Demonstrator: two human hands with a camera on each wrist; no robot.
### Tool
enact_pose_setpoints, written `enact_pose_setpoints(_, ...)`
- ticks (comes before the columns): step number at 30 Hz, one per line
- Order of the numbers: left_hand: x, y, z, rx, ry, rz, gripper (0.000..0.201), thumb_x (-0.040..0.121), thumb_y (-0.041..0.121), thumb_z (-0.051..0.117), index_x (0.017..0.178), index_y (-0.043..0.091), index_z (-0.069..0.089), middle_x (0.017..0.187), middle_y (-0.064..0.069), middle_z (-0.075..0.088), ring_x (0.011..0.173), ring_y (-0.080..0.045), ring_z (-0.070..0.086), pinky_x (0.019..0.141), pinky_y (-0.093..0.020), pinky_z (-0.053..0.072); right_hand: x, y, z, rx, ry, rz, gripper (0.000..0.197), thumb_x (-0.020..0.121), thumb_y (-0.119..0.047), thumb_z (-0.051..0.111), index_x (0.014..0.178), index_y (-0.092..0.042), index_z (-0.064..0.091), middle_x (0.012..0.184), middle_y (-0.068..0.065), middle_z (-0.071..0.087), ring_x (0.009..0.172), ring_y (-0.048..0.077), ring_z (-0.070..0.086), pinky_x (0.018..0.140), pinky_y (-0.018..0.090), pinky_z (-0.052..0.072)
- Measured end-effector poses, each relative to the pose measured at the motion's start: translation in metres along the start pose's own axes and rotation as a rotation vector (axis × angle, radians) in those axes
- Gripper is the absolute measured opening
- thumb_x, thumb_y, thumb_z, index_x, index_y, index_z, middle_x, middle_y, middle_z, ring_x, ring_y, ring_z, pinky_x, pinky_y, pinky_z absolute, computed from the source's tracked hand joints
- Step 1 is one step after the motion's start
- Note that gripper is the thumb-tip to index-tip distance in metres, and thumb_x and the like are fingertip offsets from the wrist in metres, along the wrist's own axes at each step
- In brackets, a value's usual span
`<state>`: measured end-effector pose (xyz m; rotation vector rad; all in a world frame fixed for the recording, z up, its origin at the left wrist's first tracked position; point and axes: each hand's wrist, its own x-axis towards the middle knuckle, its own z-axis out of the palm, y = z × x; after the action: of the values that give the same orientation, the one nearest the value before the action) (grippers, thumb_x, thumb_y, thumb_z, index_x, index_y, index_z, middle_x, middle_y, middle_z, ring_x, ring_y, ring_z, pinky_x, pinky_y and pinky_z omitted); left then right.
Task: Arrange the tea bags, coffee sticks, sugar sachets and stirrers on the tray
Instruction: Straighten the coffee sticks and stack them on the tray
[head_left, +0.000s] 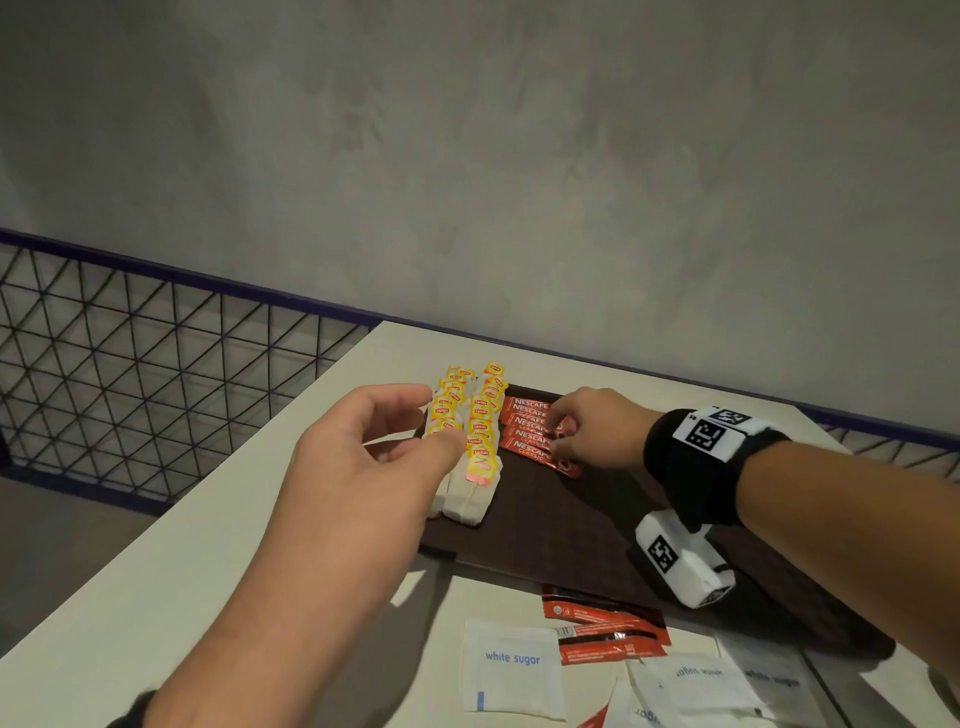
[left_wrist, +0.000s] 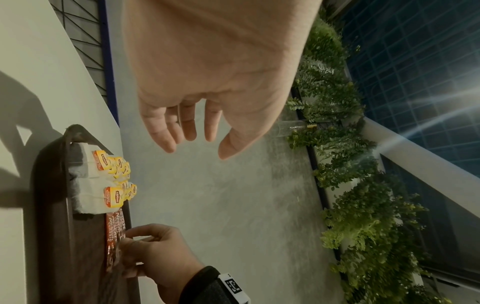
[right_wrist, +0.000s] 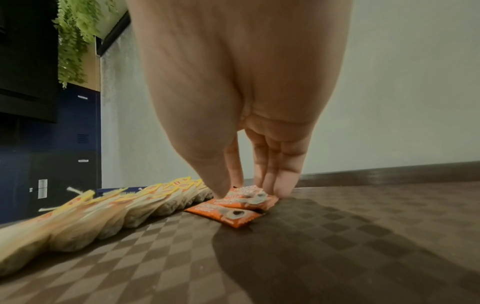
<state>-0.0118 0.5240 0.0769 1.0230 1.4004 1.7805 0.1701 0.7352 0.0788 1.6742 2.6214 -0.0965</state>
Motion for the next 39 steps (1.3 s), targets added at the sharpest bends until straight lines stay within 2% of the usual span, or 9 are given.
enact_pose_setpoints(5,-0.001,0.002,-0.001,-0.013,-0.005,-0.007,0.019,0.084,0.020,0.079,0.098,0.032,0.075,0.091,0.026,0.073,0.083,0.006,0.070,0.091,-0.039,0.058,0.005,0.003,0.001,-0.009,-0.116,0.028,0.042,0.102,-0.025,0.054,0.145,-0.023,0.054,0.147,0.006,0.052,0.126,0.023,0.054,0.100,0.032,0.048)
enact_pose_setpoints(10,-0.002,0.002,0.000,-0.008,-0.008,-0.021,0.021,0.081,0.021,0.080,0.098,0.032,0.075,0.091,0.024,0.074,0.085,0.000,0.071,0.095,-0.044,0.058,0.007,0.000,0.003,-0.074,-0.118,0.014,0.050,0.098,-0.008,0.050,0.145,-0.024,0.056,0.148,0.006,0.052,0.130,0.024,0.053,0.103,0.032,0.046)
enact_pose_setpoints(19,-0.001,0.000,0.002,-0.024,-0.025,-0.021,0.019,0.082,0.015,0.079,0.095,0.028,0.075,0.088,0.023,0.074,0.078,0.003,0.071,0.090,-0.043,0.059,0.008,-0.002,0.002,-0.109,-0.083,-0.031,0.048,0.098,-0.005,0.053,0.142,-0.025,0.059,0.143,0.004,0.059,0.126,0.023,0.057,0.105,0.035,0.049)
enact_pose_setpoints(23,0.000,0.000,0.001,-0.049,-0.028,-0.035,0.018,0.083,0.012,0.077,0.093,0.027,0.077,0.083,0.018,0.076,0.079,-0.003,0.072,0.090,-0.046,0.059,0.005,-0.002,-0.003,-0.047,-0.012,-0.041,0.047,0.096,-0.002,0.057,0.137,-0.023,0.063,0.139,0.003,0.060,0.122,0.021,0.059,0.097,0.029,0.050)
enact_pose_setpoints(26,0.002,0.000,-0.001,-0.066,-0.027,-0.039,0.019,0.082,0.013,0.078,0.096,0.025,0.077,0.086,0.015,0.076,0.082,-0.007,0.074,0.090,-0.044,0.060,0.003,0.003,-0.008,0.010,0.078,-0.054,0.045,0.089,0.004,0.056,0.125,-0.019,0.072,0.118,0.001,0.066,0.106,0.016,0.062,0.081,0.022,0.045)
enact_pose_setpoints(28,0.001,0.000,-0.001,-0.075,-0.027,-0.042,0.019,0.082,0.012,0.078,0.096,0.025,0.077,0.086,0.013,0.076,0.083,-0.007,0.074,0.089,-0.042,0.060,0.001,0.006,-0.006,0.046,0.069,-0.054,0.036,0.089,0.000,0.060,0.116,-0.018,0.076,0.109,-0.002,0.068,0.101,0.015,0.063,0.081,0.023,0.048)
enact_pose_setpoints(30,0.000,0.000,0.000,-0.077,-0.032,-0.045,0.018,0.082,0.013,0.078,0.095,0.025,0.078,0.087,0.012,0.077,0.084,-0.009,0.074,0.090,-0.042,0.060,-0.001,0.007,-0.001,0.052,0.013,-0.056,0.024,0.091,-0.011,0.069,0.111,-0.019,0.078,0.110,-0.002,0.071,0.102,0.015,0.064,0.089,0.030,0.054)
enact_pose_setpoints(33,-0.001,0.000,0.001,-0.073,-0.037,-0.052,0.020,0.082,0.013,0.079,0.097,0.026,0.077,0.090,0.009,0.077,0.082,-0.009,0.074,0.090,-0.043,0.060,-0.002,0.006,0.003,0.028,-0.024,-0.060,0.024,0.091,-0.026,0.074,0.115,-0.020,0.076,0.113,-0.001,0.070,0.104,0.016,0.062,0.093,0.033,0.053)
enact_pose_setpoints(39,-0.002,0.001,0.002,-0.076,-0.034,-0.055,0.021,0.079,0.016,0.078,0.097,0.026,0.078,0.091,0.009,0.077,0.080,-0.010,0.075,0.092,-0.045,0.059,0.002,0.005,0.003,-0.020,-0.005,-0.111,0.024,0.092,-0.025,0.074,0.116,-0.022,0.074,0.115,0.000,0.067,0.102,0.016,0.060,0.090,0.032,0.052)
